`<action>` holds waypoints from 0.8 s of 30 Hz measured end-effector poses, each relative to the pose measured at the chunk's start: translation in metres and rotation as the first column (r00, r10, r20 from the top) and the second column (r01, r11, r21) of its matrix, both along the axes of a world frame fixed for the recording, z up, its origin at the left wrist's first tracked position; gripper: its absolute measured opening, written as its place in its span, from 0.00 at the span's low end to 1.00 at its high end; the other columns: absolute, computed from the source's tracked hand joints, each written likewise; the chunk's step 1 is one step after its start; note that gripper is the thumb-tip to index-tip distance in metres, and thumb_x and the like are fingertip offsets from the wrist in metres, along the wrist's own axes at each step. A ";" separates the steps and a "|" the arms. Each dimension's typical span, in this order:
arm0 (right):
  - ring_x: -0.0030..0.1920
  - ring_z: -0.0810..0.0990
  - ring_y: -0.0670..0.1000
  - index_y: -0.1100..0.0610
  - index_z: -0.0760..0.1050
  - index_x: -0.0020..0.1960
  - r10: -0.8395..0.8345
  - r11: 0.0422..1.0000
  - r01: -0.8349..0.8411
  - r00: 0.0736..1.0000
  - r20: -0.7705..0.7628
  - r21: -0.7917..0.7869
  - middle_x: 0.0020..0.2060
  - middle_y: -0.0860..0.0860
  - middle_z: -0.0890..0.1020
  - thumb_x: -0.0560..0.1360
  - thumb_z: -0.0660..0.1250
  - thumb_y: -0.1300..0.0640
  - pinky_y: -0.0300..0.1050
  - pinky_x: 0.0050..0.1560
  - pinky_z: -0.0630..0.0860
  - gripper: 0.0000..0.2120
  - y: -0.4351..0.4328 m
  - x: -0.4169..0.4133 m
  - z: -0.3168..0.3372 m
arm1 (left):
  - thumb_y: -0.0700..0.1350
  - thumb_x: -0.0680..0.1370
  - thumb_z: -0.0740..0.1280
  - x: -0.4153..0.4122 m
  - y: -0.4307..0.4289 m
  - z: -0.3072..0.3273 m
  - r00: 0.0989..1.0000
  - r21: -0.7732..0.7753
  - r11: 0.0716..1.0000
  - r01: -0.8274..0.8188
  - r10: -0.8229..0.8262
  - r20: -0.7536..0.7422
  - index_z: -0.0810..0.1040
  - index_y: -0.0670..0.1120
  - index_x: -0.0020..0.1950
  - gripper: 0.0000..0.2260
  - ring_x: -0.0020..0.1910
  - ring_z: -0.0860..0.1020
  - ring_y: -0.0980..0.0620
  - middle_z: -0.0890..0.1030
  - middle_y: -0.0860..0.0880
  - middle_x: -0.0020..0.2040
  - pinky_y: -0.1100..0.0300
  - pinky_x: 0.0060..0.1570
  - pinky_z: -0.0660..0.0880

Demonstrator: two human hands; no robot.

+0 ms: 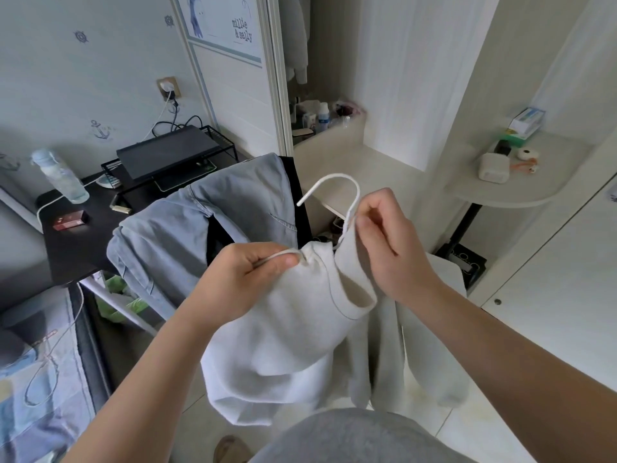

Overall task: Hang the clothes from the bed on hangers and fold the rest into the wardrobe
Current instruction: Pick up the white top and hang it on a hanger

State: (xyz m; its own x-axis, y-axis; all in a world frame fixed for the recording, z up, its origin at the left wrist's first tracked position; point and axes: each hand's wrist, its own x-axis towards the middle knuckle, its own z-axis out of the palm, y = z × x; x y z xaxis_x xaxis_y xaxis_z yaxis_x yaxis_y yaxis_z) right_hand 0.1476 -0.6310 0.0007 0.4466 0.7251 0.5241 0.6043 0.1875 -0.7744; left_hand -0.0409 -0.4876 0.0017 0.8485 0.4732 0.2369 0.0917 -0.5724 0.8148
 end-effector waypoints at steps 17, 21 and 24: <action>0.27 0.58 0.43 0.60 0.65 0.32 0.200 0.826 -0.240 0.971 -0.132 -0.511 0.25 0.43 0.60 0.82 0.63 0.58 0.35 0.28 0.56 0.21 -0.003 0.027 0.016 | 0.51 0.80 0.62 -0.037 0.050 -0.009 0.986 -0.022 0.986 -0.166 0.166 -0.012 0.73 0.61 0.33 0.15 0.29 0.64 0.61 0.68 0.58 0.29 0.71 0.31 0.62; 0.24 0.59 0.44 0.59 0.71 0.33 0.168 0.844 -0.212 0.977 -0.133 -0.493 0.22 0.43 0.63 0.82 0.62 0.57 0.33 0.26 0.58 0.19 -0.001 0.026 0.018 | 0.52 0.80 0.61 -0.042 0.052 -0.013 0.986 0.002 0.986 -0.165 0.165 -0.020 0.73 0.61 0.35 0.13 0.30 0.67 0.63 0.70 0.60 0.29 0.74 0.32 0.64; 0.25 0.59 0.46 0.59 0.72 0.33 0.148 0.858 -0.171 0.985 -0.086 -0.484 0.23 0.46 0.63 0.82 0.63 0.56 0.37 0.27 0.58 0.19 0.000 0.027 0.020 | 0.52 0.79 0.61 -0.042 0.051 -0.020 0.987 0.019 0.988 -0.156 0.156 -0.030 0.75 0.45 0.40 0.13 0.30 0.67 0.62 0.70 0.58 0.30 0.73 0.33 0.64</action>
